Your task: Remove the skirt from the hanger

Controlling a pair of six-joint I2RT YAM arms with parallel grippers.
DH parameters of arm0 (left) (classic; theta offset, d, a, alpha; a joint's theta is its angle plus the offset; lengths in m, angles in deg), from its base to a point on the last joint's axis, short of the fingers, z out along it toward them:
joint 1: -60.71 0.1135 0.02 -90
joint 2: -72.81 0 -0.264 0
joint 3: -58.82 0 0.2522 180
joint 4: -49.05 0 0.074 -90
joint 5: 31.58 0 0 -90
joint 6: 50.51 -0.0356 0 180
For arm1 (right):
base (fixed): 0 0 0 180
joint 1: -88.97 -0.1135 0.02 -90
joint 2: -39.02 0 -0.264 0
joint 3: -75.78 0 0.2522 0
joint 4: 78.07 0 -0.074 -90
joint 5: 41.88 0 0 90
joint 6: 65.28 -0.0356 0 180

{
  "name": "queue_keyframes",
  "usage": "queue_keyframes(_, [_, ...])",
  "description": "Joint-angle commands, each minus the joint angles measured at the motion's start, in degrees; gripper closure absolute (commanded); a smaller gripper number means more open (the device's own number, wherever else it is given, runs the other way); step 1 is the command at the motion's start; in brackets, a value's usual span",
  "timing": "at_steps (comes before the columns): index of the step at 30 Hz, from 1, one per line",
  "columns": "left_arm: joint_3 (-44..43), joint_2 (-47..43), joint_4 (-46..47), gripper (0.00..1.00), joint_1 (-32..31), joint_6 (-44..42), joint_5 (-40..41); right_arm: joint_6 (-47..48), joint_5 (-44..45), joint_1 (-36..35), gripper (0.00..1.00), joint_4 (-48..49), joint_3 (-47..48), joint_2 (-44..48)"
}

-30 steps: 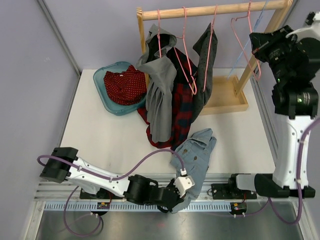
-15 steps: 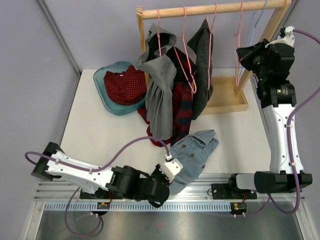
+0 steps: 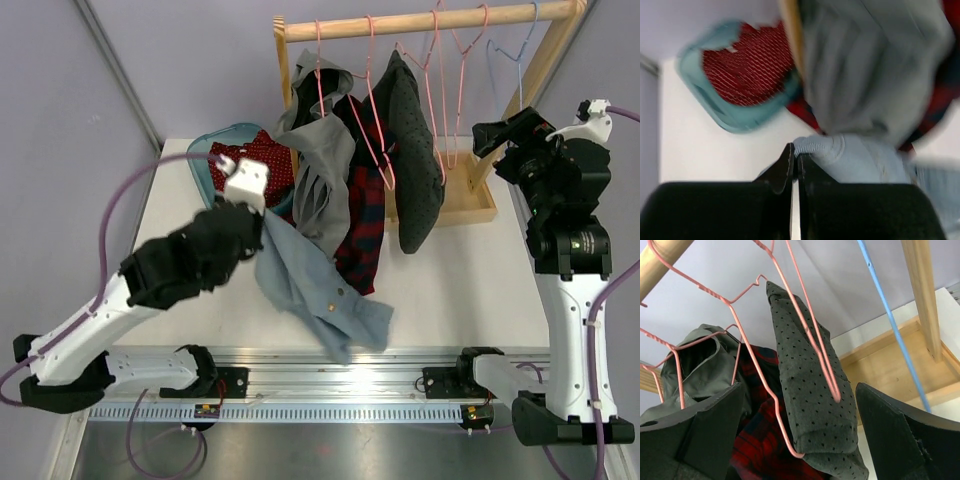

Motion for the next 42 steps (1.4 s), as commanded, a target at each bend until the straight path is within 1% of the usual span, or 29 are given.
queue_keyframes(1, [-12.4, 3.4, 12.4, 1.0, 13.9, -16.5, -6.0, 2.3, 1.8, 0.1, 0.0, -1.7, -1.8, 3.4])
queue_keyframes(2, [-15.7, 7.3, 13.0, 1.0, 20.2, -17.6, -7.8, 2.5, 2.0, 0.1, 0.01, -2.1, -2.9, 4.0])
queue_keyframes(4, [-23.4, 10.6, 16.3, 1.0, 26.2, -20.1, -13.8, 3.2, 1.9, 0.1, 0.01, -3.0, -4.1, 5.8])
queue_keyframes(5, [-26.3, 14.0, 17.2, 1.0, 32.2, -20.3, -16.5, 3.4, 2.0, 0.1, 0.01, -3.3, -5.4, 6.4])
queue_keyframes(6, [-29.4, 16.8, 17.8, 1.0, 35.0, -19.7, -21.5, 3.8, 1.8, 0.1, 0.0, -3.6, -6.0, 6.9])
queue_keyframes(7, [-38.6, 19.6, 17.6, 1.0, 39.3, -19.5, -23.6, 3.9, 1.8, 0.1, 0.01, -4.1, -6.7, 8.1])
queue_keyframes(8, [-43.4, 26.8, 16.9, 1.0, 40.9, -19.2, -25.3, 3.9, 1.5, 0.1, 0.01, -4.3, -8.2, 8.8])
queue_keyframes(9, [-49.5, 30.4, 16.2, 1.0, 42.0, -19.2, -29.0, 4.1, 1.4, 0.1, 0.01, -4.6, -9.0, 10.2])
queue_keyframes(10, [-59.2, 37.3, 15.2, 1.0, 43.5, -20.2, -31.1, 4.1, 0.9, 0.1, 0.01, -4.6, -10.7, 10.8])
queue_keyframes(12, [-65.5, 41.4, 16.5, 1.0, 43.9, -21.6, -33.1, 4.0, 0.3, 0.1, 0.01, -4.9, -12.1, 12.1])
queue_keyframes(13, [-65.3, 42.3, 20.4, 1.0, 44.5, -21.8, -33.5, 3.9, -0.2, 0.1, 0.0, -5.4, -13.5, 13.3])
queue_keyframes(15, [-61.8, 41.6, 25.9, 1.0, 44.8, -21.9, -33.7, 3.4, -1.9, 0.1, 0.0, -5.8, -15.2, 14.6])
queue_keyframes(16, [-59.3, 41.2, 31.0, 1.0, 45.6, -21.7, -34.6, 3.1, -2.5, 0.1, 0.01, -6.0, -16.8, 16.0])
queue_keyframes(18, [-54.4, 41.0, 34.4, 1.0, 46.4, -20.1, -36.1, 2.7, -3.5, 0.1, 0.01, -6.1, -17.9, 17.4])
queue_keyframes(20, [-49.8, 41.5, 37.3, 1.0, 46.5, -19.9, -32.9, 3.0, -4.0, 0.1, 0.01, -6.4, -18.4, 18.0])
queue_keyframes(21, [-47.6, 41.7, 38.3, 0.8, 46.6, -19.6, -27.4, 3.1, -4.1, 0.1, 0.01, -6.9, -18.4, 18.1])
queue_keyframes(22, [-45.4, 41.6, 38.7, 0.49, 46.7, -18.9, -23.9, 3.3, -4.1, 0.1, 0.01, -7.3, -17.7, 18.1])
queue_keyframes(23, [-42.6, 41.3, 38.5, 0.02, 46.8, -17.7, -20.4, 3.6, -4.5, 0.1, 0.0, -7.5, -17.4, 18.2])
queue_keyframes(24, [-38.0, 40.8, 38.0, 0.01, 47.3, -14.8, -16.0, 3.8, -4.8, 0.1, 0.01, -7.9, -17.0, 18.3])
queue_keyframes(26, [-33.1, 37.8, 34.5, 0.01, 48.7, -8.8, -13.4, 4.2, -5.7, 0.1, 0.01, -7.9, -15.6, 18.7])
queue_keyframes(27, [-26.2, 35.8, 34.5, 0.01, 49.1, -7.3, -12.4, 4.4, -6.1, 0.1, 0.01, -7.8, -15.0, 18.7])
queue_keyframes(31, [-10.5, 24.0, 38.0, 0.01, 49.8, -4.6, -8.1, 4.9, -7.4, 0.1, 0.01, -8.5, -10.4, 18.2])
queue_keyframes(32, [-8.6, 20.0, 37.4, 0.01, 49.8, -4.2, -7.3, 5.1, -7.9, 0.1, 0.0, -8.5, -9.5, 18.0])
queue_keyframes(34, [-6.0, 16.7, 32.1, 0.01, 49.8, -1.7, -6.3, 5.1, -8.9, 0.1, 0.0, -7.6, -7.4, 17.3])
queue_keyframes(35, [-5.1, 15.0, 30.1, 0.01, 49.8, -0.7, -6.8, 5.2, -10.3, 0.1, 0.01, -6.9, -6.9, 16.9])
queue_keyframes(37, [-2.5, 9.6, 25.6, 0.01, 49.7, 1.5, -12.2, 4.5, -11.8, 0.1, 0.01, -3.7, -5.8, 15.8])
queue_keyframes(38, [0.8, 7.7, 24.6, 0.01, 49.7, 2.3, -15.0, 3.4, -13.0, 0.1, 0.01, -2.7, -5.3, 14.9])
queue_keyframes(39, [3.0, 3.5, 22.7, 0.01, 49.7, 4.3, -20.5, 2.8, -13.7, 0.1, 0.0, -0.3, -4.7, 12.8])
queue_keyframes(42, [12.5, -2.8, 20.9, 0.01, 49.0, 7.2, -27.9, 2.0, -15.4, 0.1, 0.01, 2.7, -0.4, 6.0])
